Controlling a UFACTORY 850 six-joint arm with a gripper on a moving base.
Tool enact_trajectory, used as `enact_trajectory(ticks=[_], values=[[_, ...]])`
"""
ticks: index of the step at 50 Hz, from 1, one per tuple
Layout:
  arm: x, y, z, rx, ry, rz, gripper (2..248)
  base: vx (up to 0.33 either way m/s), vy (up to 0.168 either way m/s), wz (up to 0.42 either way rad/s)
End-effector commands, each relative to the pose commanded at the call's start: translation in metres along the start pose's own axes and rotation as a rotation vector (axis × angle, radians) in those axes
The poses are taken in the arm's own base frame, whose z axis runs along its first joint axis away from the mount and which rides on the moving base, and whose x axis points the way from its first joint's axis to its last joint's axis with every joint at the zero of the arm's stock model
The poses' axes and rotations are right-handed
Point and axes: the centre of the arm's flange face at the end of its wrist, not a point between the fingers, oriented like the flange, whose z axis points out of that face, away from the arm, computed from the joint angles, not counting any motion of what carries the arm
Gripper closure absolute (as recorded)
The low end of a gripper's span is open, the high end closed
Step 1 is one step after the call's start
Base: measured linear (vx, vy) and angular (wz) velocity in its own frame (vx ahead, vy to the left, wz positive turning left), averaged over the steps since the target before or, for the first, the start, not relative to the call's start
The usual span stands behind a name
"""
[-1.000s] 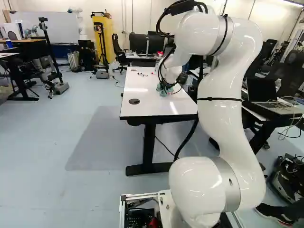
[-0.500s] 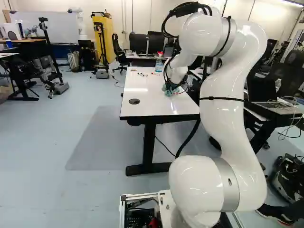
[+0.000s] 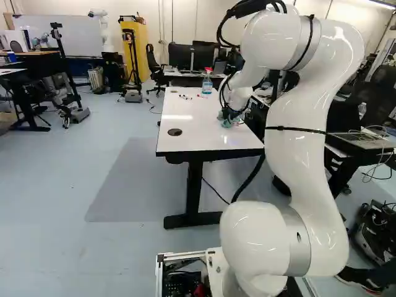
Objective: Clean the table with the green towel
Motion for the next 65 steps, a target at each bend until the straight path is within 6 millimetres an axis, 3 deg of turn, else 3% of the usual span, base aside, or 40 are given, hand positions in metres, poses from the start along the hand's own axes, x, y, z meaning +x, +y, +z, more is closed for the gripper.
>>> enact_trajectory(ticks=[14, 38, 53, 65], values=[[-0.015, -0.004, -0.018, 0.005, -0.017, -0.006, 207, 0.000, 0.000, 0.000], [-0.030, -0.040, -0.033, 0.046, -0.031, -0.051, 207, 0.000, 0.000, 0.000], [-0.035, -0.065, -0.036, 0.075, -0.034, -0.082, 207, 0.000, 0.000, 0.000], [-0.027, -0.081, -0.026, 0.092, -0.025, -0.099, 207, 0.000, 0.000, 0.000]])
